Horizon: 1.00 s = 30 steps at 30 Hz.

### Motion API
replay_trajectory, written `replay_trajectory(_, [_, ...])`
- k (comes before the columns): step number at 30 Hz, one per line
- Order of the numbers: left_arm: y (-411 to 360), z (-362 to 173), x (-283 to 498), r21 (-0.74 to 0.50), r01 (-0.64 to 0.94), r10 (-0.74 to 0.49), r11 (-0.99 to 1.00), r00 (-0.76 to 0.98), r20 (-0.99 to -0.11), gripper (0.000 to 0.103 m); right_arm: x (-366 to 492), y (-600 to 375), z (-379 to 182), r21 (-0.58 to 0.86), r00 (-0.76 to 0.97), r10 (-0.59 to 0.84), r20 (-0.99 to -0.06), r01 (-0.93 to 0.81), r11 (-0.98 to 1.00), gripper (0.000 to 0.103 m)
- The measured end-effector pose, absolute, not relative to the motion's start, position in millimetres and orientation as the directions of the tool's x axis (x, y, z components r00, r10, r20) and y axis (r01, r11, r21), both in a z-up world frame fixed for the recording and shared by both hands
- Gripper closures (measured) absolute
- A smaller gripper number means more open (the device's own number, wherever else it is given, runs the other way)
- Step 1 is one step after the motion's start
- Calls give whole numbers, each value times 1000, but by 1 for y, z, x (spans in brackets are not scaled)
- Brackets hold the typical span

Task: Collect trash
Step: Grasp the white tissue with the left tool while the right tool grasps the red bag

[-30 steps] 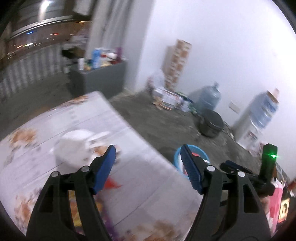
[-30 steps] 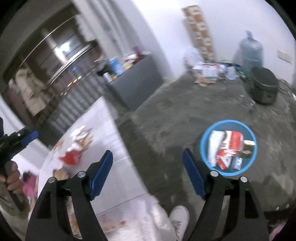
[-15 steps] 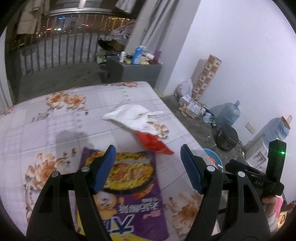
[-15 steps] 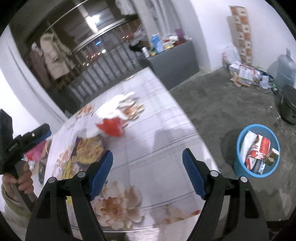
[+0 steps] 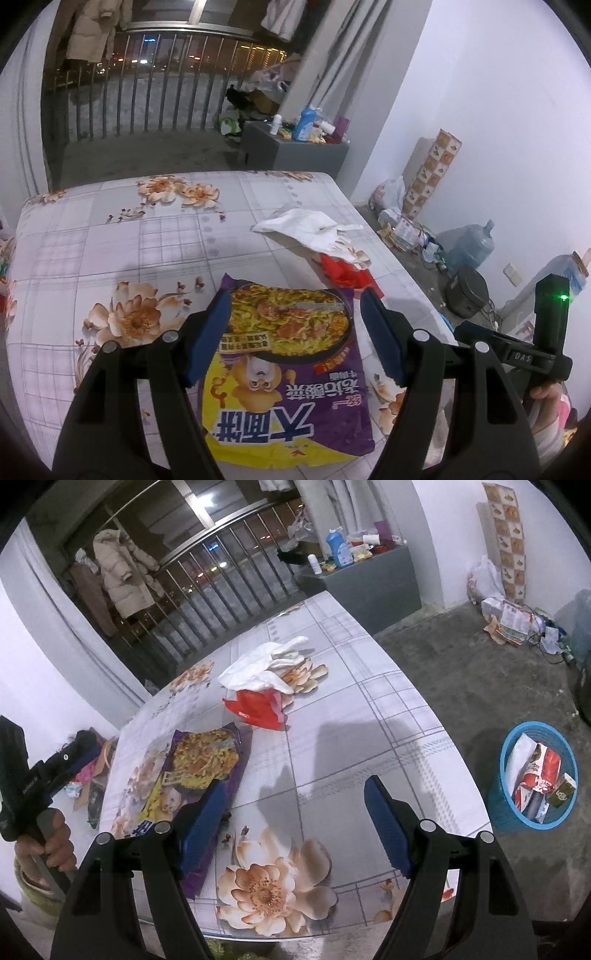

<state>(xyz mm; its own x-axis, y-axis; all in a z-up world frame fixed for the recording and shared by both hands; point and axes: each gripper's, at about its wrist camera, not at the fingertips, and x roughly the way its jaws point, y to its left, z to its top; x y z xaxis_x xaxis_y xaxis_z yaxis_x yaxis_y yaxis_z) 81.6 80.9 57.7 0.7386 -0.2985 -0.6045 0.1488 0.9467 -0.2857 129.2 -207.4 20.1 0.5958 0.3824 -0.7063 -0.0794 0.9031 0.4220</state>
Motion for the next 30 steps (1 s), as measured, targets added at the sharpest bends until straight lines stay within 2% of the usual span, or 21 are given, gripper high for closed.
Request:
replay_trajectory(6, [87,47,89,-303,139,-304,943,732,-610,35,136,-208,20,457,600,409,-688,-80,886,28])
replay_trajectory(10, [90,43,108,-356,154,-353,922,710,-609,35,147,-206,14,508,581,456,-674,-82,857,28])
replay_trajectory(16, [99,36,169,-515,138,-470,846,649,-598,41,174,-195,2,615,538,548,-641,-67,786,28])
replay_trajectory(23, [94,7,243,-678,53,-591,733,544,-596,43,206,-192,-31,771,475,653,-590,91,630,31])
replay_trajectory(30, [77,-32,290,-690,-60,-583,721,487,-651,54,225,-190,-53,819,476,675,-564,219,530,33])
